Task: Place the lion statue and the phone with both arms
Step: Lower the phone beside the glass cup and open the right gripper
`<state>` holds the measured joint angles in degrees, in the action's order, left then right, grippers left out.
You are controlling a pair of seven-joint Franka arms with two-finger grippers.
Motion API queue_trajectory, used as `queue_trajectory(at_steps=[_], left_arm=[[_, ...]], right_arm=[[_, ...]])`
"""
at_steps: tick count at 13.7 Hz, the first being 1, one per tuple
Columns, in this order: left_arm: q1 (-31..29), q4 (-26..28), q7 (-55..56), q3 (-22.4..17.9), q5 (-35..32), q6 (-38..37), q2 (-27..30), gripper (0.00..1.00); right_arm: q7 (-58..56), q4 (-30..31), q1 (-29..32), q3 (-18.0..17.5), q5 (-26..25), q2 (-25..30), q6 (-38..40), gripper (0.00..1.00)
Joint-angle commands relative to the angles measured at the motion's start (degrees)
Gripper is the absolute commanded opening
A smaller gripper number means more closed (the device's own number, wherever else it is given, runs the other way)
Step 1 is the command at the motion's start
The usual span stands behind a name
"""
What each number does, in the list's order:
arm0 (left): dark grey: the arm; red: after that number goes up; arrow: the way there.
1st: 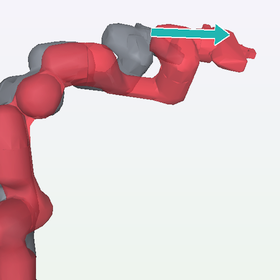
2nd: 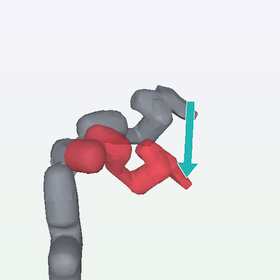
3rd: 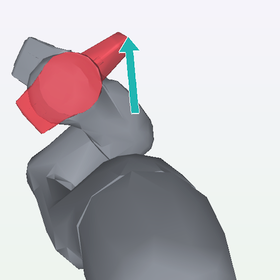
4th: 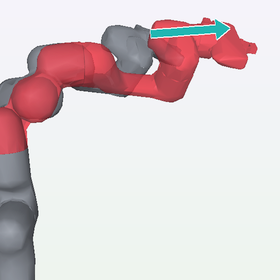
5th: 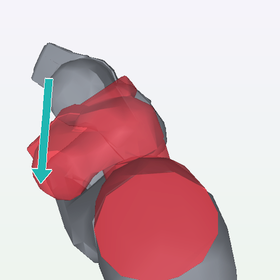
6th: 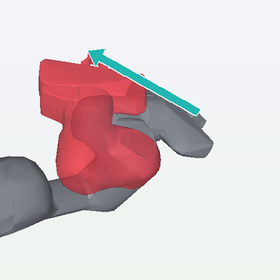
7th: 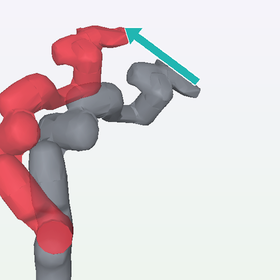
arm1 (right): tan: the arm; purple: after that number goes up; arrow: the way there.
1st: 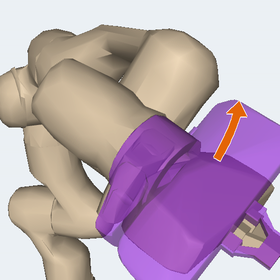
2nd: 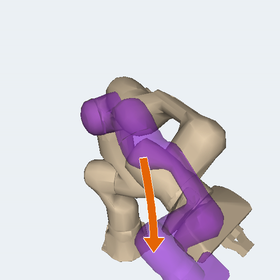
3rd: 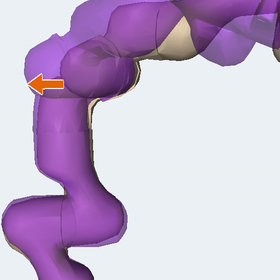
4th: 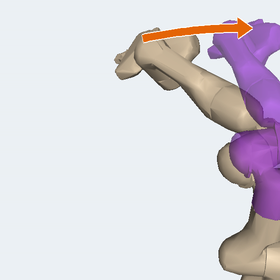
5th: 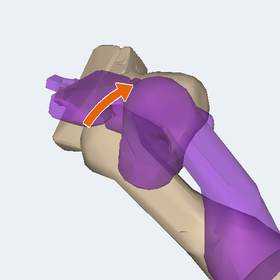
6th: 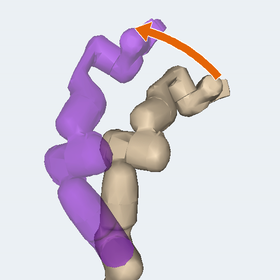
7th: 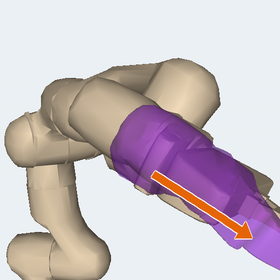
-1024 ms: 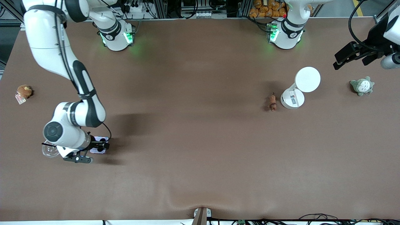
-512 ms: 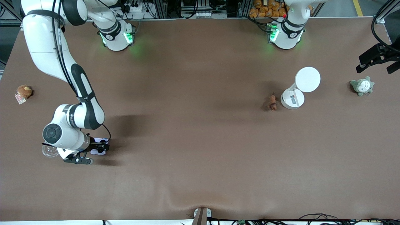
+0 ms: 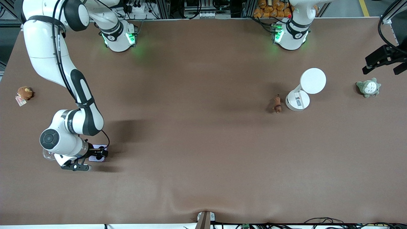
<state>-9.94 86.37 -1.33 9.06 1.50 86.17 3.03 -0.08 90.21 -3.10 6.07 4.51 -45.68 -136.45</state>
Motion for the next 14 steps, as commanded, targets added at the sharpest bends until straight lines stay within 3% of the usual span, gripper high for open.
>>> queue_trajectory(at_steps=[1,2,3,9,14], left_arm=[[4.02,0.38,-1.13,-4.97,0.43,-0.56,0.92,1.0],[7.97,0.46,-1.22,-9.1,0.43,-0.56,0.84,1.0],[10.18,0.46,-1.04,-11.32,0.35,-0.65,0.83,1.0],[12.75,-0.41,-0.16,-12.22,-2.98,-0.04,-2.66,1.0],[12.4,-0.06,-0.16,-12.04,-4.49,-0.21,-1.19,1.0]], right_arm=[[-1.42,-1.88,1.25,-0.71,0.67,-1.25,-0.3,0.53],[-1.33,-1.79,1.26,-0.71,0.76,-1.25,-0.83,0.64],[-0.98,-1.79,1.17,-0.71,0.94,-1.25,-1.62,1.0],[-0.71,-1.79,0.9,-0.71,1.2,-0.99,-2.68,1.0],[-1.07,-2.14,0.2,-0.71,0.76,2.43,0.46,1.0]])
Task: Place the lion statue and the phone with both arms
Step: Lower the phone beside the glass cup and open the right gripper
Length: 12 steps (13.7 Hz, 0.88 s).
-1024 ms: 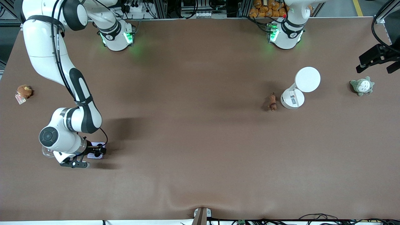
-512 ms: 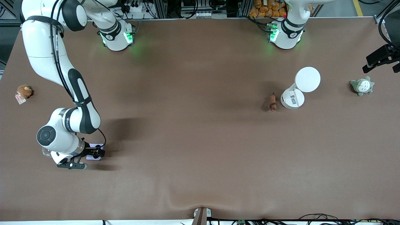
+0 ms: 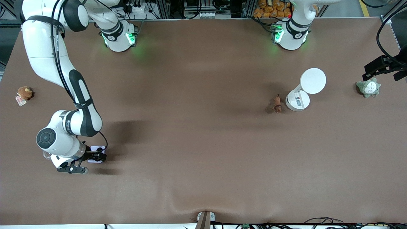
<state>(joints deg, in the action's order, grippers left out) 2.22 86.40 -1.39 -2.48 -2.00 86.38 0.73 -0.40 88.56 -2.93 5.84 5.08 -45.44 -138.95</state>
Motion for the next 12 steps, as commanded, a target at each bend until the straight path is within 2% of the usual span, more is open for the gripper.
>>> queue_trajectory(at_steps=[1,3,8,10,12], left_arm=[[-0.28,-0.36,-0.36,-0.59,-0.21,-0.25,0.6,1.0],[-0.37,-0.36,-0.37,-0.42,0.24,0.1,-0.2,1.0],[-0.46,-0.18,-0.28,-0.59,0.41,0.1,-0.38,1.0],[-0.46,-0.27,-0.28,-0.68,0.41,0.27,-0.55,1.0],[-0.46,-0.18,-0.45,-0.68,0.59,1.42,-0.73,1.0]], right_arm=[[-0.74,-1.36,0.03,-0.47,0.02,3.5,7.07,1.0],[-1.01,-2.08,0.56,-0.39,-0.16,7.97,14.99,1.0],[-1.18,0.55,0.65,-0.21,-0.51,25.53,31.09,1.0],[-0.57,3.88,-0.05,-0.21,-3.74,33.09,35.13,1.0],[-0.39,4.87,-0.23,-0.47,-5.52,38.12,38.3,1.0]])
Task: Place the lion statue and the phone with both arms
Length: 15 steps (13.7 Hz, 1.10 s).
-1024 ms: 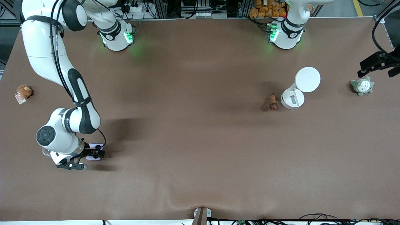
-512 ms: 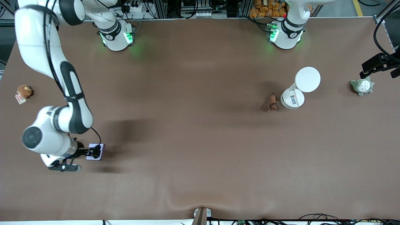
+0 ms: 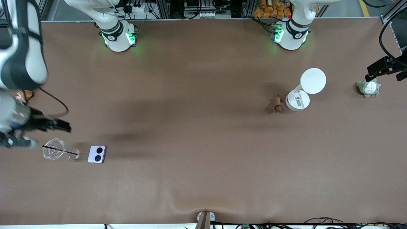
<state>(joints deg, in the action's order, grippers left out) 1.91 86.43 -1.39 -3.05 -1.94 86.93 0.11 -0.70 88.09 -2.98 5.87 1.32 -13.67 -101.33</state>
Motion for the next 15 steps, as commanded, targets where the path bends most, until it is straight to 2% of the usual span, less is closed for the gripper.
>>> queue_trajectory(at_steps=[1,4,7,11,14,15], left_arm=[[-0.16,-0.21,-0.54,-0.11,0.97,0.88,-0.11,1.0],[0.19,-0.04,0.42,-0.2,1.42,0.7,-0.11,1.0],[-0.42,0.05,2.88,-1.17,1.94,0.7,-0.2,1.0],[0.02,-0.12,4.82,-0.82,2.03,0.7,-0.29,1.0],[0.72,-0.39,4.82,-0.64,1.5,0.7,-0.64,1.0],[0.72,-0.39,4.82,-0.56,1.41,0.7,-0.64,1.0]], right_arm=[[0.0,5.07,-0.27,-0.51,-1.76,7.77,2.26,1.0],[2.71,3.59,-0.88,-1.82,-1.59,10.94,8.4,1.0],[2.72,3.58,-0.62,-3.14,-1.41,15.94,10.53,1.0],[2.72,-0.81,1.05,-3.94,-1.15,16.57,16.86,1.0],[2.37,-0.91,3.15,-4.55,-1.06,16.66,18.79,1.0],[2.2,-0.99,4.38,-5.77,-1.15,16.66,19.32,1.0]])
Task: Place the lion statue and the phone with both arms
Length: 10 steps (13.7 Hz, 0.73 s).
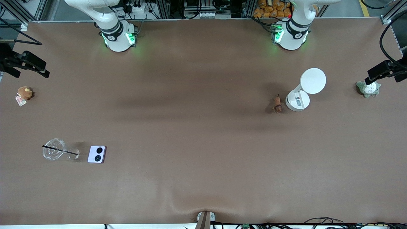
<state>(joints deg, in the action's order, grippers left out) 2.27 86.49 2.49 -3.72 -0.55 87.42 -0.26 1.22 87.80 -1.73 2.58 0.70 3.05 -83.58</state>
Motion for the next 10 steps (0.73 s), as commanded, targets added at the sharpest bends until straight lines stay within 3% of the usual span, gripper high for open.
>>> queue_trajectory(at_steps=[1,10], left_arm=[[0.36,-0.45,0.94,0.11,0.2,0.21,-0.26,1.0],[0.36,-0.27,0.94,0.2,0.55,-0.49,-0.7,1.0]], right_arm=[[0.27,-0.7,3.75,-3.1,-0.53,-0.06,2.1,1.0],[-2.09,-2.28,4.1,-2.4,-1.32,-1.46,0.44,1.0]])
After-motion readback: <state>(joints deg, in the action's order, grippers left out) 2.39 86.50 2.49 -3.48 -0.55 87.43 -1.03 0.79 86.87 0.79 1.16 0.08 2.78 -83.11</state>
